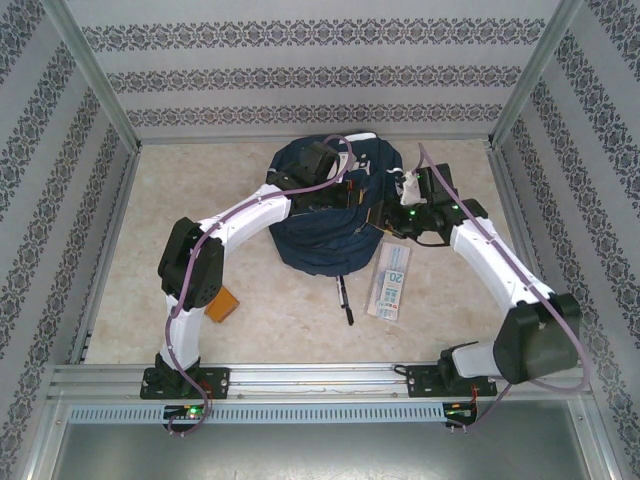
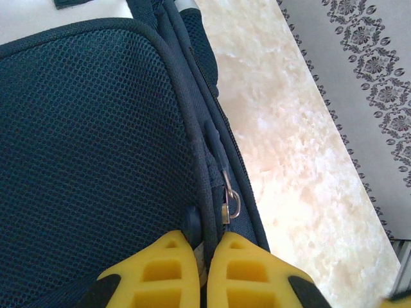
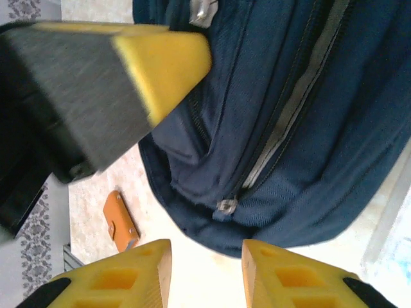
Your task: Pack books, pencil case, and school supplies into a backpack
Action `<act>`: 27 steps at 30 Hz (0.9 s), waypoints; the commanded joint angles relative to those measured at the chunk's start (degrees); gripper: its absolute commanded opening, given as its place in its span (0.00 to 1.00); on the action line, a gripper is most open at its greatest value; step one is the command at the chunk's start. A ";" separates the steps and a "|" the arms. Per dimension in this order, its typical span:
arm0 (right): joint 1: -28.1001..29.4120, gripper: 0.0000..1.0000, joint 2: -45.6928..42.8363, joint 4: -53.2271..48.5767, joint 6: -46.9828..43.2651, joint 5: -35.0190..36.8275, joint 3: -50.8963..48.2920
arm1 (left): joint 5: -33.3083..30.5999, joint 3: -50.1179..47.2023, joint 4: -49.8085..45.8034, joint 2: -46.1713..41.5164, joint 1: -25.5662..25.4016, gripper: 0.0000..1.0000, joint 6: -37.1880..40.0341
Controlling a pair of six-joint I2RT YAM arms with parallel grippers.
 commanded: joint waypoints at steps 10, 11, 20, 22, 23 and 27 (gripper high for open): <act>1.34 0.36 9.59 23.19 13.81 -2.60 -2.38 | 3.09 0.12 9.27 -0.56 0.57 0.00 -1.60; 1.42 0.34 9.84 24.64 14.86 -2.71 -2.74 | 3.12 0.14 9.49 -0.43 0.57 0.00 -1.85; 0.96 0.00 11.79 29.06 20.41 -4.52 -3.65 | 1.45 -3.15 3.99 -6.97 2.50 0.46 -2.58; 1.11 0.00 12.52 30.05 22.14 -5.65 -3.66 | 1.66 -7.38 2.48 -11.07 2.49 0.49 -1.49; 1.22 0.00 12.81 30.89 22.91 -6.23 -3.80 | 2.15 -9.84 1.79 -13.19 2.51 0.49 -1.51; 1.44 0.00 13.35 32.87 25.78 -8.21 -3.49 | 6.14 -20.27 2.22 -18.90 1.72 0.48 -3.00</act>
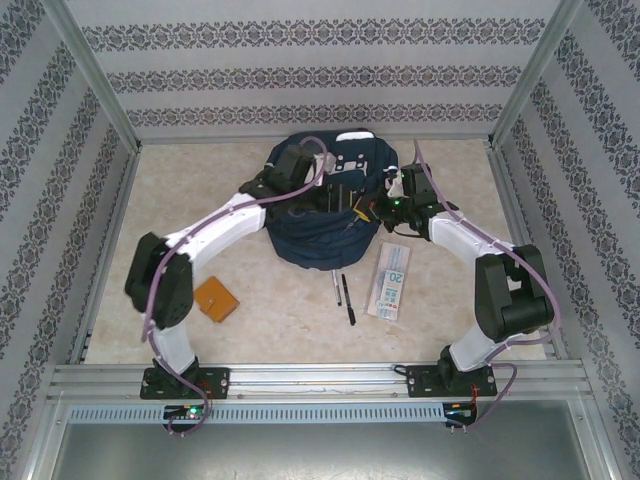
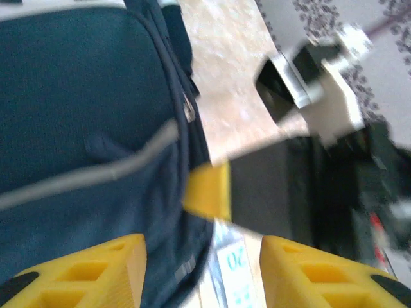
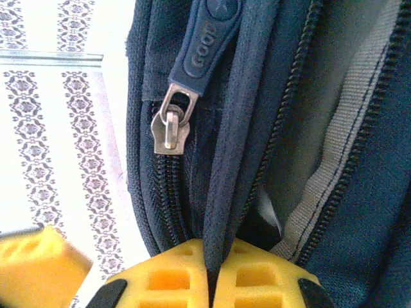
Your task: Pack books, pencil case, and school supplies into a backpack
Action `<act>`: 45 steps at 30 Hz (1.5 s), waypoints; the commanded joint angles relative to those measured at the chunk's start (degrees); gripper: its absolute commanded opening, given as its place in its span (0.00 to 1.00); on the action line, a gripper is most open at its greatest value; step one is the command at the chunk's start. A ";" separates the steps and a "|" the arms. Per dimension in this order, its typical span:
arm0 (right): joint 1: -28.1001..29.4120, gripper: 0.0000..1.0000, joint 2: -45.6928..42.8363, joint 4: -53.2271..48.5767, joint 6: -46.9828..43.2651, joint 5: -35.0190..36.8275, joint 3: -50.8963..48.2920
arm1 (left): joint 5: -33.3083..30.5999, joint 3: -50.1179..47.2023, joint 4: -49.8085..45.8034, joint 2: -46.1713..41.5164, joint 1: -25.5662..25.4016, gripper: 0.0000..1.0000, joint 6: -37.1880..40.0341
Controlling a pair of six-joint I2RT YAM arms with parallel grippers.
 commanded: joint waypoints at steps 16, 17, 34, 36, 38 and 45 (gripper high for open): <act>2.51 0.00 -0.79 4.64 7.19 -7.04 1.66 | -1.94 -9.65 6.97 0.99 -3.09 0.43 1.02; 2.73 0.00 -0.79 4.60 7.40 -7.07 1.76 | -0.85 -9.59 8.09 1.53 -3.09 0.43 1.03; 2.26 0.00 -3.23 -0.77 3.43 -6.06 0.59 | 1.91 -13.98 20.13 1.09 -2.84 0.00 7.58; 0.62 0.00 -3.85 -2.14 2.49 -6.16 -0.08 | 1.02 -15.80 20.55 -0.20 -2.58 0.00 8.29; -1.56 0.00 -4.02 -2.80 2.09 -7.04 -0.80 | 0.08 -18.08 20.31 -1.52 -2.16 0.00 9.79; -7.88 0.00 0.30 -10.29 -3.57 -13.63 3.11 | -4.15 -25.91 14.45 -6.90 -0.54 0.00 18.44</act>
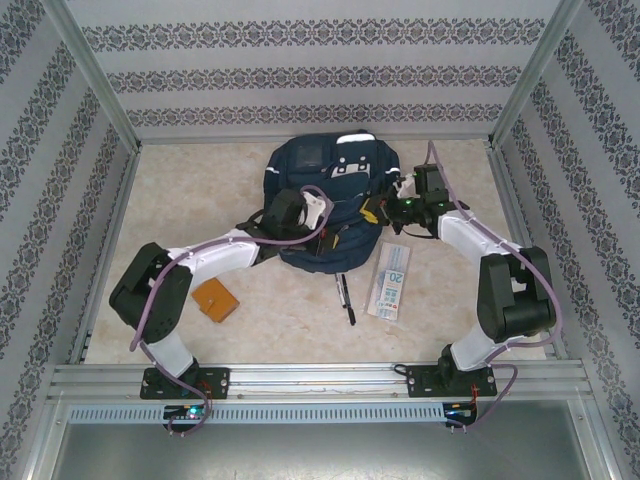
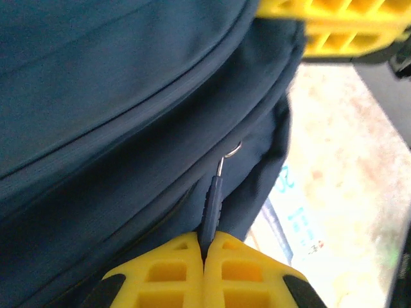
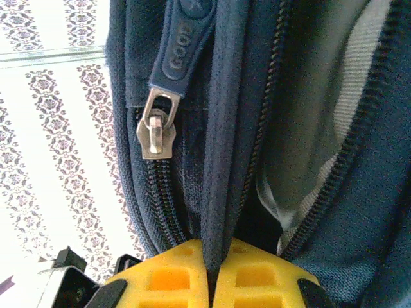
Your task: Pack books, pencil case, and school supplies into a backpack
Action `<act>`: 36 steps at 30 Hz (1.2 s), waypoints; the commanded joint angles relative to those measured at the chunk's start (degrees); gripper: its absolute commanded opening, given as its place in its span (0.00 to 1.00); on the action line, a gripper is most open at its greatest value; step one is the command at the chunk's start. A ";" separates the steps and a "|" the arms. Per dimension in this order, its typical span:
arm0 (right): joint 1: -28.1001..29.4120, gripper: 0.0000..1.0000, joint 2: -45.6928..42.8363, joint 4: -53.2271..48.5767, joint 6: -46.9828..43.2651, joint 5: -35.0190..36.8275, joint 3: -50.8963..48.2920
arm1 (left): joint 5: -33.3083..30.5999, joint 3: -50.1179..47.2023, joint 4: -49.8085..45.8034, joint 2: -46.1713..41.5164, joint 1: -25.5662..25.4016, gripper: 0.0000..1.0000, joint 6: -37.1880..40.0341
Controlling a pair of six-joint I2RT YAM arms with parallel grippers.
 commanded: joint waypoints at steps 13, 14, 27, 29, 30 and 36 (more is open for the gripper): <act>-8.35 0.37 0.77 -14.88 -10.94 7.01 5.17 | -5.87 -5.01 -2.09 -4.70 -2.02 0.00 13.04; -8.34 0.41 -0.57 -14.13 -8.15 8.21 3.57 | -6.07 -4.58 -1.04 -4.71 -2.91 0.00 12.28; 3.75 0.52 -15.04 -17.73 15.84 21.96 -8.84 | -4.64 5.01 7.75 4.16 -7.82 0.00 3.58; 4.38 0.52 -15.70 -18.09 16.16 23.47 -8.86 | -5.25 5.03 7.03 3.97 -7.81 0.00 4.15; 4.40 0.52 -15.67 -18.53 16.31 24.00 -8.82 | -5.61 4.80 6.88 3.83 -7.80 0.00 4.33; 5.06 0.50 -12.91 -16.84 16.00 24.40 -7.09 | -6.00 3.44 6.88 3.22 -7.74 0.00 4.16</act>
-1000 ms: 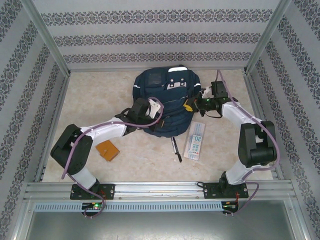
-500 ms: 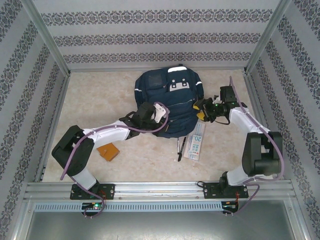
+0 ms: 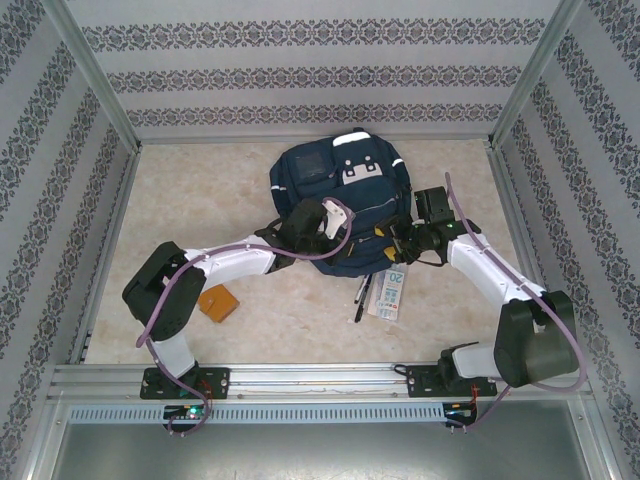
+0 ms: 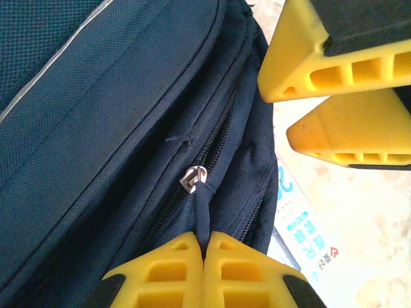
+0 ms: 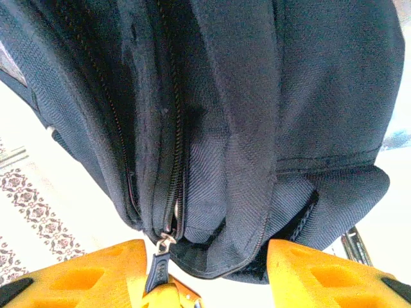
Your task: Pack books, pencil case, and school supplies into a backpack
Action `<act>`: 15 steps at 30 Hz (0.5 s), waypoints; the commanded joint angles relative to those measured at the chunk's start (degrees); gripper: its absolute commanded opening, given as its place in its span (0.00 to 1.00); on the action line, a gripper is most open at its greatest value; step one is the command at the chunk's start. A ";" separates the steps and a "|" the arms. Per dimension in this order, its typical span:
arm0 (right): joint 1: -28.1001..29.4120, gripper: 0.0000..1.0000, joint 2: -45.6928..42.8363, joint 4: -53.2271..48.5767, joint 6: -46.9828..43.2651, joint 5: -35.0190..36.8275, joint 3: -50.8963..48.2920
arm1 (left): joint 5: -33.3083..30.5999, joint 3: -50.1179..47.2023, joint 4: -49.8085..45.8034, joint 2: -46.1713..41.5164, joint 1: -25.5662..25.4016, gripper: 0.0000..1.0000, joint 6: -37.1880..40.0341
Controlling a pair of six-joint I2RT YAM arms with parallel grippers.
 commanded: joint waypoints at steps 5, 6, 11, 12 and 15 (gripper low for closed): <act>3.26 0.46 7.04 2.31 0.29 -0.27 6.36 | 0.59 -0.05 3.79 -0.34 -0.75 0.00 -1.27; 3.79 0.46 7.88 2.30 0.37 -0.01 7.08 | 0.64 -0.08 3.72 -0.25 -0.74 0.00 -1.35; 4.87 0.25 11.76 3.96 0.88 -0.53 9.05 | 0.14 -0.20 3.03 -0.50 -0.74 0.00 -0.50; 4.80 0.19 12.16 3.81 0.42 -0.66 9.31 | -0.33 -0.50 2.95 -0.73 -0.74 0.00 -0.32; 4.44 0.04 12.29 2.88 -1.38 -0.73 9.80 | -2.17 -2.15 2.48 -2.05 -0.20 0.00 0.87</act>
